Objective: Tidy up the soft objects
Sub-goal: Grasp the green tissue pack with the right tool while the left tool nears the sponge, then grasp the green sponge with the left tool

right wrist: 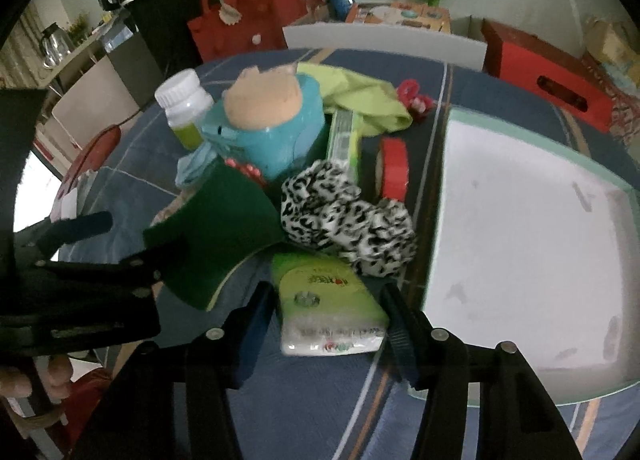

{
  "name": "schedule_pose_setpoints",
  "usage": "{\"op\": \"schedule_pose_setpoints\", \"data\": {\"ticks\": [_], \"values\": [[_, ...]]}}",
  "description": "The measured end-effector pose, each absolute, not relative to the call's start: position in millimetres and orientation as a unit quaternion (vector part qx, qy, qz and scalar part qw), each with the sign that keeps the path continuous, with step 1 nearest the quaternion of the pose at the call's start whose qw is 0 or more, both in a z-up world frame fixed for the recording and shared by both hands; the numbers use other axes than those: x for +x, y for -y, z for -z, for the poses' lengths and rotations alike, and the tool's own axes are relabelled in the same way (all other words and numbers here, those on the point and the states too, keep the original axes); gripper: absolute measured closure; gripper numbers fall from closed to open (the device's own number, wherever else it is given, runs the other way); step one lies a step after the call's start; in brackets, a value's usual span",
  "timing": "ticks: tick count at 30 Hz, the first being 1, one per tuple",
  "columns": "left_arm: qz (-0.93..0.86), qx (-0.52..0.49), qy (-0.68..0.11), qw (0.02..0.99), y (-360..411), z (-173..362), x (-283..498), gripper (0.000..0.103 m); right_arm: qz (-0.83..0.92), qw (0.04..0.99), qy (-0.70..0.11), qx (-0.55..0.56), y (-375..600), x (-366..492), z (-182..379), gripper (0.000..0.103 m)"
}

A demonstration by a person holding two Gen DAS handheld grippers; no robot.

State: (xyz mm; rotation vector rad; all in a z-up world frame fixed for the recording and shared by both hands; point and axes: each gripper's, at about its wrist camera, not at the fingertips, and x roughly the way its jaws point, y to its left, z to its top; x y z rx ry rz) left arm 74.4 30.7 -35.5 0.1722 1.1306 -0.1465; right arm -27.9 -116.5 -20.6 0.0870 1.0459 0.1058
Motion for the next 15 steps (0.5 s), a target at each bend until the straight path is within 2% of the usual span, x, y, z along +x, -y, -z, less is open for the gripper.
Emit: {"op": "schedule_pose_setpoints", "data": {"ticks": [15], "values": [[0.072,0.131,-0.536,0.831,-3,35,66,0.000,-0.007,0.890,-0.452,0.066,152,-48,-14,0.047]]}}
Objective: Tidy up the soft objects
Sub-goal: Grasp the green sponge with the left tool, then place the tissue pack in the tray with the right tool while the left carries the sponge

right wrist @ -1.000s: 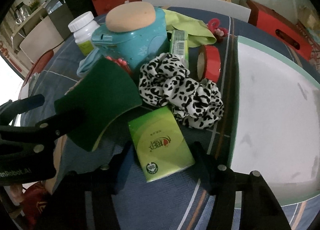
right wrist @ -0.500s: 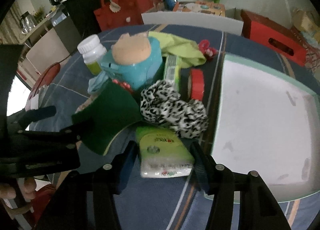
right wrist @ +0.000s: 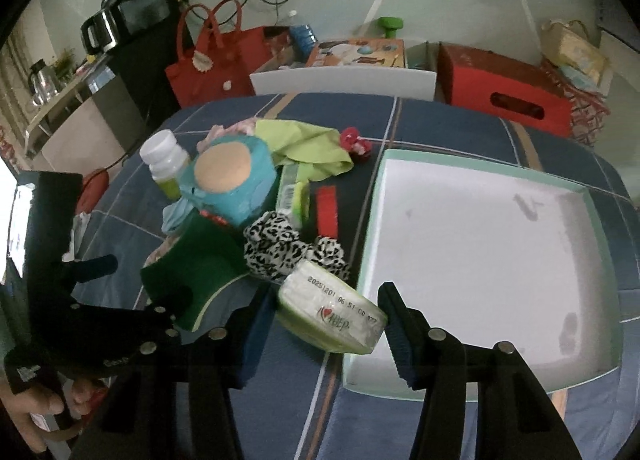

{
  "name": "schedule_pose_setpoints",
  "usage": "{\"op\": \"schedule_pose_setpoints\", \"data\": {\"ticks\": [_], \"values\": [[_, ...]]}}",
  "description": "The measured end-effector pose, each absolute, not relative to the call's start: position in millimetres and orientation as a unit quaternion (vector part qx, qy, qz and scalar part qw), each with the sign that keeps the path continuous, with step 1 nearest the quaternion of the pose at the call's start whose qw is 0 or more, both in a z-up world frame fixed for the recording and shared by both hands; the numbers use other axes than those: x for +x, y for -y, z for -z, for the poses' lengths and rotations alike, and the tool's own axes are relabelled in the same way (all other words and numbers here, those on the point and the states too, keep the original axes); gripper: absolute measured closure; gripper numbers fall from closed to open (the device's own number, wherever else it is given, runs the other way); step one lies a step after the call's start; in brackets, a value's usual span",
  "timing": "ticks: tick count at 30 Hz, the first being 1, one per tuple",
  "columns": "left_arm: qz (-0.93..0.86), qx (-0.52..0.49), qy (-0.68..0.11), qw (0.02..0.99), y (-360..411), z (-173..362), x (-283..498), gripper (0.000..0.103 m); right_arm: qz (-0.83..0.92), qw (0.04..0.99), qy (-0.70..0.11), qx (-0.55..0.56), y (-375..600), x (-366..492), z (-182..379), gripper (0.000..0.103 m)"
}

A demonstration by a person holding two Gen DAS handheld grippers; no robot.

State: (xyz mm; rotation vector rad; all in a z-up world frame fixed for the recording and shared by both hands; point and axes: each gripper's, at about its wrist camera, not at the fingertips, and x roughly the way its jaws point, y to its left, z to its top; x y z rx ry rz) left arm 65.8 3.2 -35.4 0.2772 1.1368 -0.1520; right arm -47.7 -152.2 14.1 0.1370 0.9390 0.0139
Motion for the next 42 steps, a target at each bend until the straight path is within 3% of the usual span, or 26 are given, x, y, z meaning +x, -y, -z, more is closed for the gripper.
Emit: {"op": "schedule_pose_setpoints", "data": {"ticks": [12,21,25,42], "values": [[0.054,0.239,-0.529,0.813,43,50,68,0.000,-0.001,0.891,-0.445,0.086,165,-50,-16,0.047],[0.045,0.249,-0.516,0.818,46,55,68,0.001,0.003,0.891,-0.445,0.092,169,-50,-15,0.047],[0.057,0.239,-0.519,0.819,42,57,71,0.028,0.004,0.891,-0.445,0.092,169,-49,-15,0.047],[0.083,0.182,-0.503,0.840,25,28,56,0.029,0.009,0.890,-0.444,0.102,176,-49,-13,0.047]]}}
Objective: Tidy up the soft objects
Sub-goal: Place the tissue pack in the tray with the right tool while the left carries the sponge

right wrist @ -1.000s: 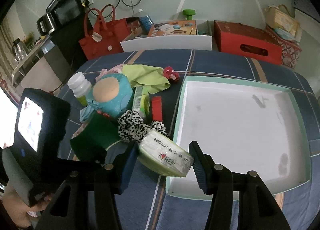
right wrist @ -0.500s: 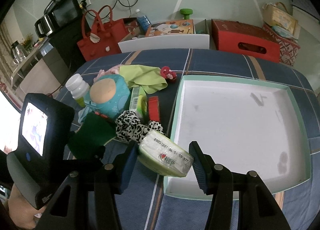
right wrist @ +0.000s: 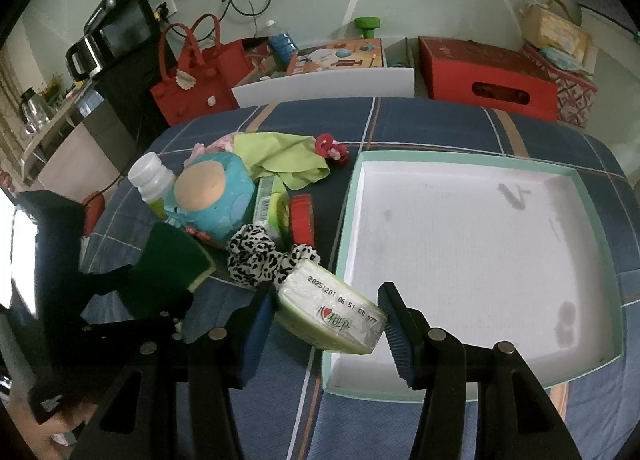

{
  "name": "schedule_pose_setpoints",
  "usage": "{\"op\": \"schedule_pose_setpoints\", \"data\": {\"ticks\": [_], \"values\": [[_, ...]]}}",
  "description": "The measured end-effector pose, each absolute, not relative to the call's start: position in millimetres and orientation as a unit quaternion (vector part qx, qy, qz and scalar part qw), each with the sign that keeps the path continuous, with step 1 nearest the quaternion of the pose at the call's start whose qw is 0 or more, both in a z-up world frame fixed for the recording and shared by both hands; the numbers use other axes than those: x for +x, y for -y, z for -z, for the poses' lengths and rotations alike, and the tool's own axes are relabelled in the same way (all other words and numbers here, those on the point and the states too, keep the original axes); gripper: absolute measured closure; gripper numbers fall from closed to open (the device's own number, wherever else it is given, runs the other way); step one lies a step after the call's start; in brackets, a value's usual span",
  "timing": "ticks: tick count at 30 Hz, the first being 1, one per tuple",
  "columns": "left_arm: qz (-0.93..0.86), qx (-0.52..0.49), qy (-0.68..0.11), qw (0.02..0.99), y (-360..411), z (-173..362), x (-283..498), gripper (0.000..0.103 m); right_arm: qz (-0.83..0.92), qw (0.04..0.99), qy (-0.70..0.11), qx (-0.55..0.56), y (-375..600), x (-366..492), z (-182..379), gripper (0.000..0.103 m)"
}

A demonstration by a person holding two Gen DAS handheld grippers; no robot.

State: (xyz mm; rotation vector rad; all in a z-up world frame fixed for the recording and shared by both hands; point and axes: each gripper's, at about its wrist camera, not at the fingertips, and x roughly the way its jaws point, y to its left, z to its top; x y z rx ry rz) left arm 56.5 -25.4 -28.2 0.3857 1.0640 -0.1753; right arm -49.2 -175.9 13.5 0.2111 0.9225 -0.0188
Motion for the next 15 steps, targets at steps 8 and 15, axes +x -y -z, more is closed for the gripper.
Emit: {"op": "schedule_pose_setpoints", "data": {"ticks": [8,15], "values": [[0.101,0.170,-0.488,0.850,26,3,51,0.029,0.035,0.888,-0.444,0.116,193,-50,-13,0.047],[0.137,0.168,-0.473,0.854,46,-19,46,0.029,0.063,0.882,-0.447,0.139,220,-51,-8,0.047]]}}
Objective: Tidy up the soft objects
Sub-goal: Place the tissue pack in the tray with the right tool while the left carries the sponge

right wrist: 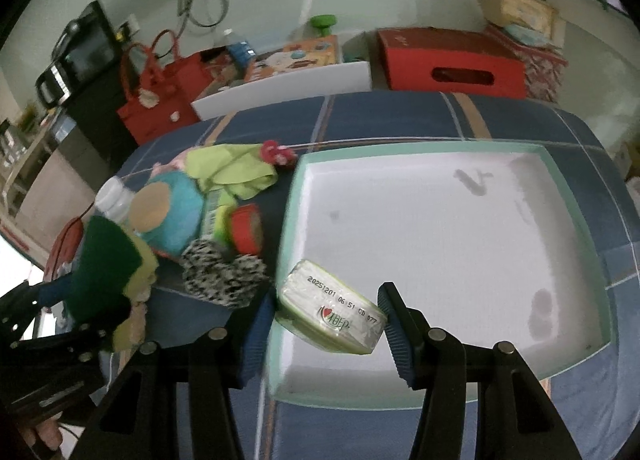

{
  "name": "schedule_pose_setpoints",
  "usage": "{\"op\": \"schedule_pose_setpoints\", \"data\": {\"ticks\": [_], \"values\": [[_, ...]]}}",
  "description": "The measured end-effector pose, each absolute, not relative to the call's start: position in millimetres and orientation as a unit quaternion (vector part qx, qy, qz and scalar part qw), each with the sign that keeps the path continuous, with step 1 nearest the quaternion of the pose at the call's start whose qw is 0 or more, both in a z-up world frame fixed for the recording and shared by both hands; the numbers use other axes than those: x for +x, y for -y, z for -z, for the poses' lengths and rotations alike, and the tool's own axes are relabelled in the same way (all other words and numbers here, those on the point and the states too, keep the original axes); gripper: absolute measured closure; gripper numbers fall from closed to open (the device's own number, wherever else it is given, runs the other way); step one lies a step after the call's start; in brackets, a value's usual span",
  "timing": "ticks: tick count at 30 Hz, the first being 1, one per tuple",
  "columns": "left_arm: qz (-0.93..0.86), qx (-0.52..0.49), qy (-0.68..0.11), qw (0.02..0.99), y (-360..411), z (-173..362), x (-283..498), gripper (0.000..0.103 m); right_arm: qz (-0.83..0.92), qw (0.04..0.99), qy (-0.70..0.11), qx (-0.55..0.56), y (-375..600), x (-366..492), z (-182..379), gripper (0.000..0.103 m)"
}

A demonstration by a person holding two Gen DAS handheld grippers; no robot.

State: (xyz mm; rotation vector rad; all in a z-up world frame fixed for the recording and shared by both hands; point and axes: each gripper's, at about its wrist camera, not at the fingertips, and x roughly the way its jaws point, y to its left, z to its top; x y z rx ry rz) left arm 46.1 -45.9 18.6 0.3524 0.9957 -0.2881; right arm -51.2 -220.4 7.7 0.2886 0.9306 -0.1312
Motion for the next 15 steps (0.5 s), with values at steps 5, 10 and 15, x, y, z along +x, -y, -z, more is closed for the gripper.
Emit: {"op": "schedule_pose_setpoints", "data": {"ticks": [5,10,15], "values": [[0.157,0.176,-0.465,0.853,72,-27,44,0.029,0.127,0.875,-0.442,0.150,251,-58,-6,0.047],[0.193,0.174,-0.476,0.840,113,-18,48,0.029,0.224,0.866,-0.424,0.143,284,-73,-13,0.047],[0.223,0.178,-0.486,0.826,153,-4,48,0.029,0.279,0.848,-0.416,0.174,322,-89,-9,0.047]]}}
